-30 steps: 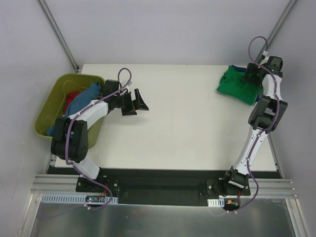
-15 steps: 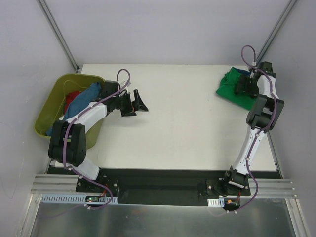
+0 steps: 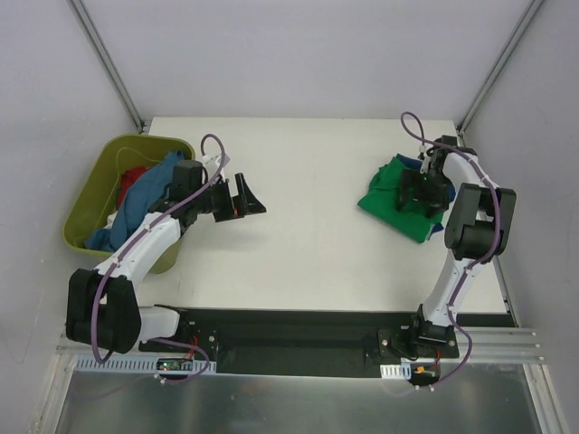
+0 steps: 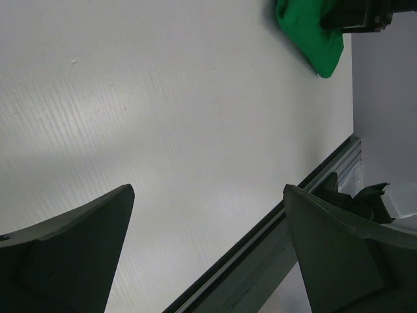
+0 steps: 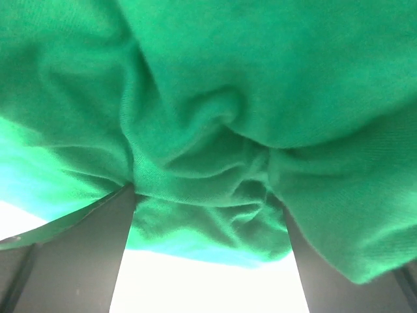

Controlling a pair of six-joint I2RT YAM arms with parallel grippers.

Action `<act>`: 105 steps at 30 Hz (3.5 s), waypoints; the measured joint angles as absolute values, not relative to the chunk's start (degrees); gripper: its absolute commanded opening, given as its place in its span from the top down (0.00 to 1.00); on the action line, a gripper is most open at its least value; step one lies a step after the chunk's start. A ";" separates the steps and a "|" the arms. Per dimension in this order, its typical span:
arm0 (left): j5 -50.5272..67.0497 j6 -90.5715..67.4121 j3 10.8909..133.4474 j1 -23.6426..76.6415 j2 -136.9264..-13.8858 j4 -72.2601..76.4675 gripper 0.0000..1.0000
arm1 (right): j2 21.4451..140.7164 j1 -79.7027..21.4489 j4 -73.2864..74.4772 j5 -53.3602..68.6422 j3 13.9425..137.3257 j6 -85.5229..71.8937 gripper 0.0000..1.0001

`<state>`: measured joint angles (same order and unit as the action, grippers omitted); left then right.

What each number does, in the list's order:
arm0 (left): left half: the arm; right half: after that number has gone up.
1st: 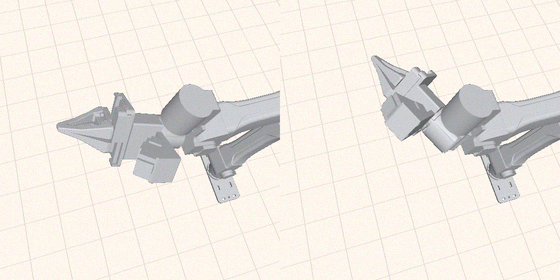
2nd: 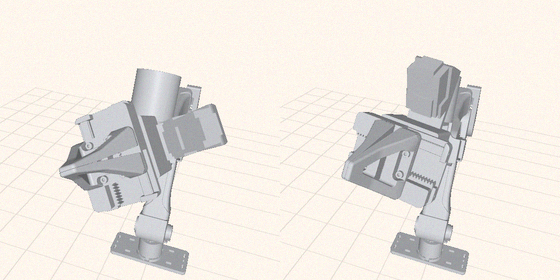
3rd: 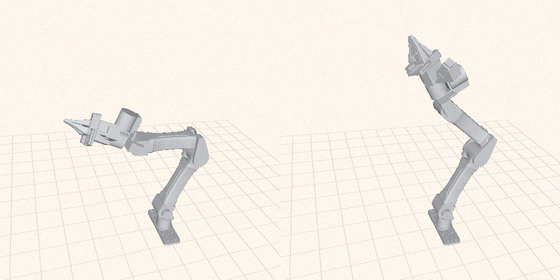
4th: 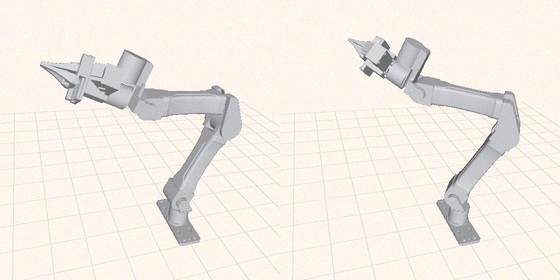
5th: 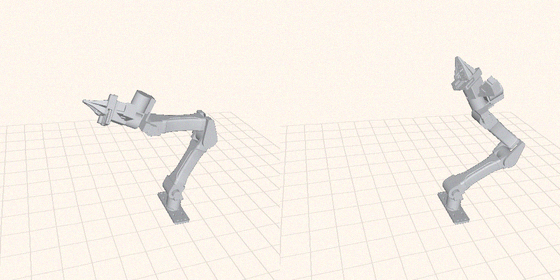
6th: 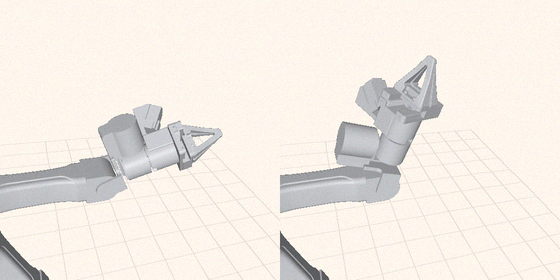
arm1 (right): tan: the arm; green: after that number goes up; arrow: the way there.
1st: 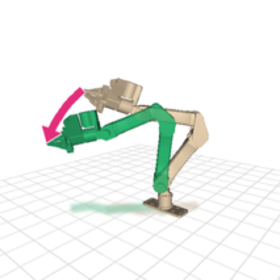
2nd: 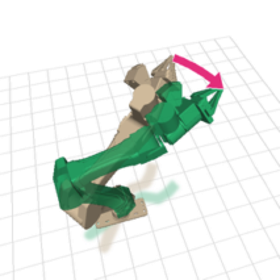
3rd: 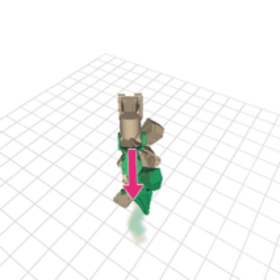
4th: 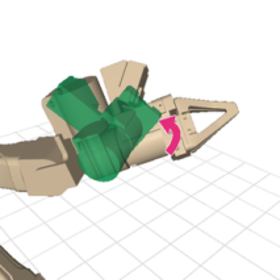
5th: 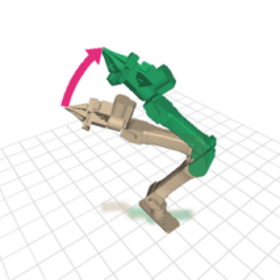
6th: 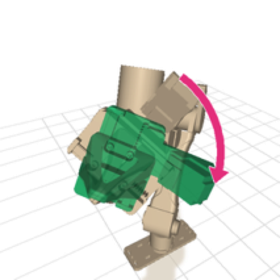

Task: Fold and stack the t-shirts
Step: Smooth out wrinkles on the folded tshirt

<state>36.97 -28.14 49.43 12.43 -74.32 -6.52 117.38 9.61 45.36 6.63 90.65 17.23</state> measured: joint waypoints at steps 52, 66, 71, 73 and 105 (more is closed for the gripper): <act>34.20 -27.62 46.87 12.43 -72.12 -6.63 0.01 | 129.88 18.94 51.07 10.90 109.73 14.00 0.58; 33.98 -27.64 46.87 12.43 -69.91 -6.68 0.01 | 117.01 16.43 53.87 6.83 108.97 15.25 0.15; 33.98 -27.64 46.87 12.43 -68.86 -6.68 0.01 | 110.19 9.10 52.66 5.26 109.16 18.24 0.18; 33.95 -27.64 46.87 12.43 -68.79 -6.72 0.01 | 111.59 6.24 52.75 5.34 111.18 19.14 0.21; 33.95 -27.57 46.87 12.43 -68.66 -8.95 0.01 | 133.51 1.30 45.80 11.27 120.92 22.76 0.99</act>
